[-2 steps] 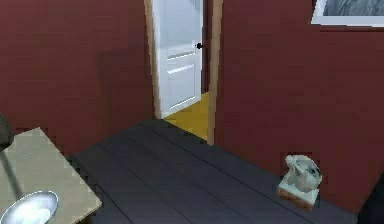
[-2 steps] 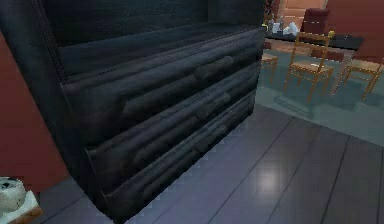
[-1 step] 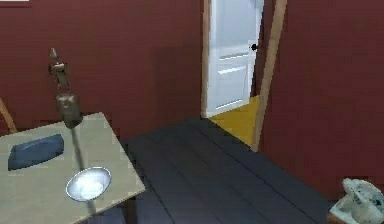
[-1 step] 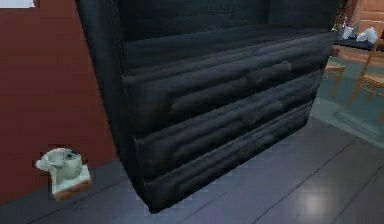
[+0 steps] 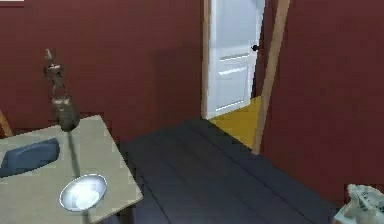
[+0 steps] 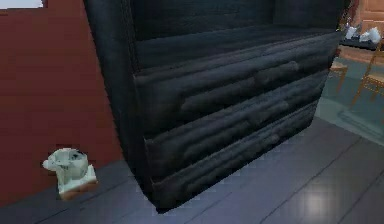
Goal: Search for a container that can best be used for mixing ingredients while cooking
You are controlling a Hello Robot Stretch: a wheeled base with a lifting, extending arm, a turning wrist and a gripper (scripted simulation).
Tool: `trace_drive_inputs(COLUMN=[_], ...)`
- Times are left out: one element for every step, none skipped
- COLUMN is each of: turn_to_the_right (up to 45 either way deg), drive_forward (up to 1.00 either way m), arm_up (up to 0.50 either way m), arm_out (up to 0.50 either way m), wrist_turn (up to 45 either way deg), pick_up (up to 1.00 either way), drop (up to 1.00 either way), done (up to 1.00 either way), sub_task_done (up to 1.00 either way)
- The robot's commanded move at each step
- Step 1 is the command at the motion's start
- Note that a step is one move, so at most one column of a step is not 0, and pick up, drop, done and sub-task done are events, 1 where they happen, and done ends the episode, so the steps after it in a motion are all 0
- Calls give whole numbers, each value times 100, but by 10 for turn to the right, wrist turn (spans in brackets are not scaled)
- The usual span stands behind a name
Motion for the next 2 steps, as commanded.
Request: trace_drive_inputs(turn_to_the_right=[-330, 0], drive_forward=[0, 0], arm_up=[0, 0], arm_out=[0, 0], wrist_turn=[0, 0], pick_up=[0, 0], drop=[0, 0], done=[0, 100], sub_task_done=[0, 0])
